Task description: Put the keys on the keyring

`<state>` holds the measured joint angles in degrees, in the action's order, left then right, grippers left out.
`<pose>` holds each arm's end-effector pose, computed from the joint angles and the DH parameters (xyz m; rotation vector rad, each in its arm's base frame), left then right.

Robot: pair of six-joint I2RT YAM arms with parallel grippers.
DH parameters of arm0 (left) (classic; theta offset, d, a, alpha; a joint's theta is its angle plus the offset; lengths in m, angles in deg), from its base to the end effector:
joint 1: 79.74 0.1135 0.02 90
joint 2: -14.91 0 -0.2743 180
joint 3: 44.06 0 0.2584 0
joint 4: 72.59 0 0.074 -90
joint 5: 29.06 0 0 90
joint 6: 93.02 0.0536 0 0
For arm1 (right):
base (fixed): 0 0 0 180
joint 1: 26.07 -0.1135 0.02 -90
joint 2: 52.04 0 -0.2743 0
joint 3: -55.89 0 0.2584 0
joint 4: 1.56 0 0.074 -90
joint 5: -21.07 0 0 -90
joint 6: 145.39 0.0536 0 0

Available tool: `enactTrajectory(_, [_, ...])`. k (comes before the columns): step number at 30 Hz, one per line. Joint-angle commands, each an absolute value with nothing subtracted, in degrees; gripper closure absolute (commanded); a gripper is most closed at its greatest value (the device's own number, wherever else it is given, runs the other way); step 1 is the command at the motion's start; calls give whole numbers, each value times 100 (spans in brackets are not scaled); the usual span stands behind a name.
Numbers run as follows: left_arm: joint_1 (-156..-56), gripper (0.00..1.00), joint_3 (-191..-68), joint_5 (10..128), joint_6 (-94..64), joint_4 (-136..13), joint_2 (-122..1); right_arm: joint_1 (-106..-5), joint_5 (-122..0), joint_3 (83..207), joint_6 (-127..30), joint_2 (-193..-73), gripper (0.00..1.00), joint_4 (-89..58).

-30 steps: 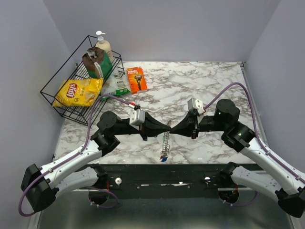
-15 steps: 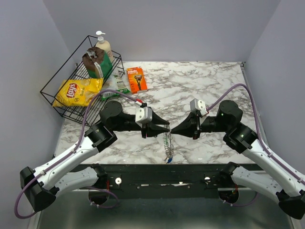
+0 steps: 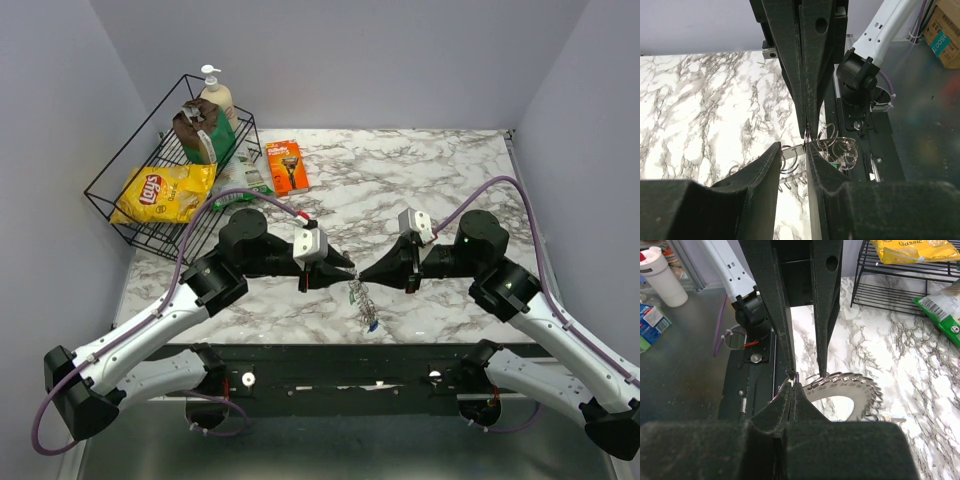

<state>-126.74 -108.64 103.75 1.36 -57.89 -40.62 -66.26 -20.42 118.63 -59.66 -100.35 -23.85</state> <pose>0.1321 -0.1950 0.3691 1.2662 1.2556 -1.1669 0.1240 0.1573 0.3678 -1.2471 1.3065 1.1723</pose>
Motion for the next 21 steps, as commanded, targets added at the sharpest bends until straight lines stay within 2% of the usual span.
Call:
enactTrajectory(1, [-12676, 66, -10960, 10137, 410, -5513, -3897, -6659, -1866, 11871, -6022, -9897, 99, -2219])
enactTrajectory(21, [-12676, 66, -10881, 10418, 419, -5538, -3959, -6659, -1901, 11897, -6040, -9906, 99, -2219])
